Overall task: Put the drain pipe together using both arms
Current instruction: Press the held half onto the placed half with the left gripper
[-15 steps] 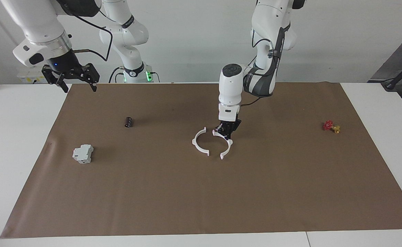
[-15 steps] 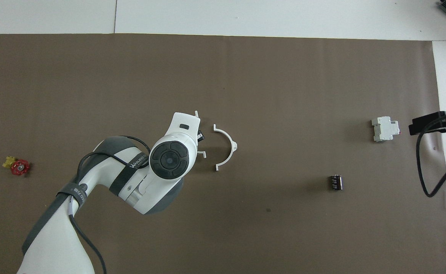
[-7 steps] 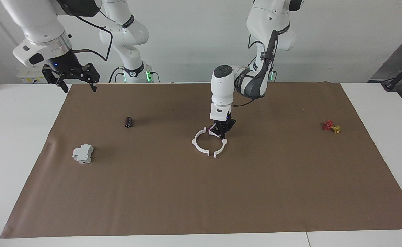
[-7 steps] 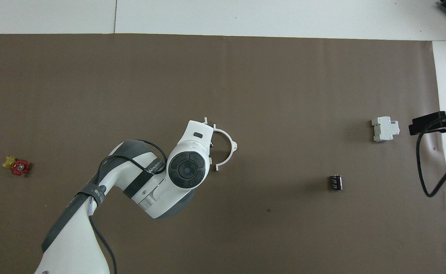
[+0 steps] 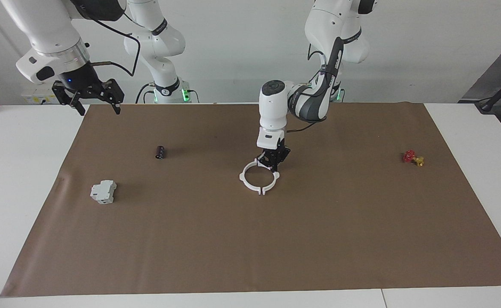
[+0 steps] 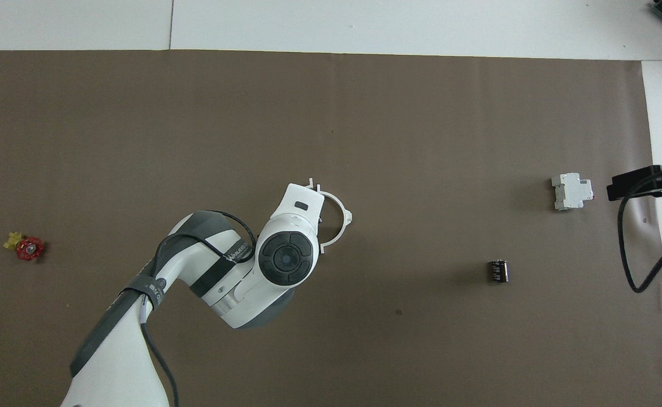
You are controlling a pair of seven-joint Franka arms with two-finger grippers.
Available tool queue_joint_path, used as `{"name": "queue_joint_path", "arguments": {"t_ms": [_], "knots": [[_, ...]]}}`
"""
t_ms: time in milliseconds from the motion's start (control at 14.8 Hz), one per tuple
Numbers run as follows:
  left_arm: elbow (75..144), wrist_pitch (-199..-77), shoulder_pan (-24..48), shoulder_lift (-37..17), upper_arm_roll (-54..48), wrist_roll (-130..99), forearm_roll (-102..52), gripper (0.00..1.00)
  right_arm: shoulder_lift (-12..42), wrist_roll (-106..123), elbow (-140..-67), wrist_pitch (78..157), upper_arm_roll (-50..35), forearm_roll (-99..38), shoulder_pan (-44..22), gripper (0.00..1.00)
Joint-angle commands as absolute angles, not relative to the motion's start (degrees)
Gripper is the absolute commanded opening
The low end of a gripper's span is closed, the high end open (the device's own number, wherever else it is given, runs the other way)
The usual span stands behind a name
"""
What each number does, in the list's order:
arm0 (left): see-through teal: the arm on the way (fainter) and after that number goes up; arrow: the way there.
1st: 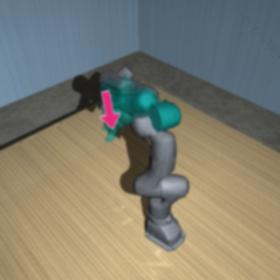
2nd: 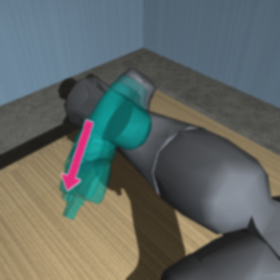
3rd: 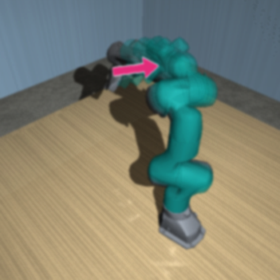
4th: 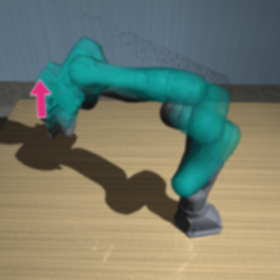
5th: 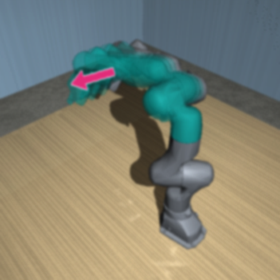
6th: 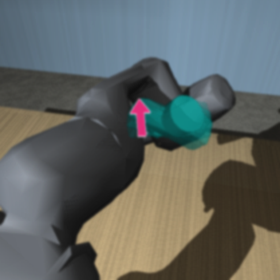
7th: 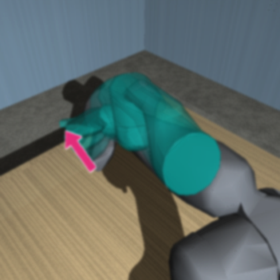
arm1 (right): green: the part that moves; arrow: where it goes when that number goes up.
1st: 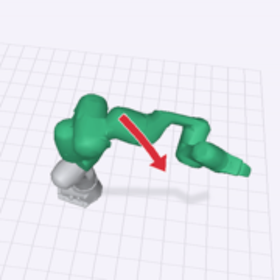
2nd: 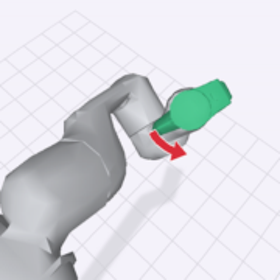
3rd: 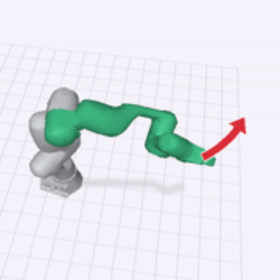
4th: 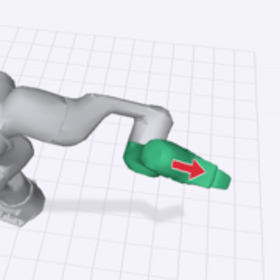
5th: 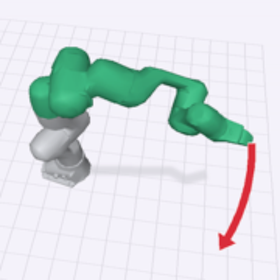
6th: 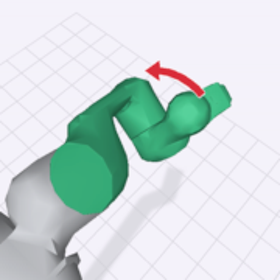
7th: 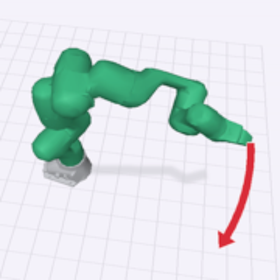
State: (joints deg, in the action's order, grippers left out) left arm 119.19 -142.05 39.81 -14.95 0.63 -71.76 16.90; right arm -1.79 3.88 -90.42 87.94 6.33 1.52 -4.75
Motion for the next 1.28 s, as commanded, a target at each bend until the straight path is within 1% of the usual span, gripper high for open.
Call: {"name": "queue_joint_path", "arguments": {"t_ms": [0,270,1213], "knots": [[120.41,-143.00,40.78,-14.68,1.49,-73.39,18.46,0.00,-2.37,3.16,-90.70,87.45,5.89,0.70,-3.96,1.00],[121.29,-143.09,40.87,-14.59,1.49,-73.39,18.46,0.00,-2.37,3.16,-90.70,87.45,5.89,0.70,-3.96,1.00],[121.03,-143.09,41.31,-14.59,1.49,-74.97,18.46,0.00,-2.37,3.16,-90.70,87.45,5.89,0.70,-3.96,1.00]]}}
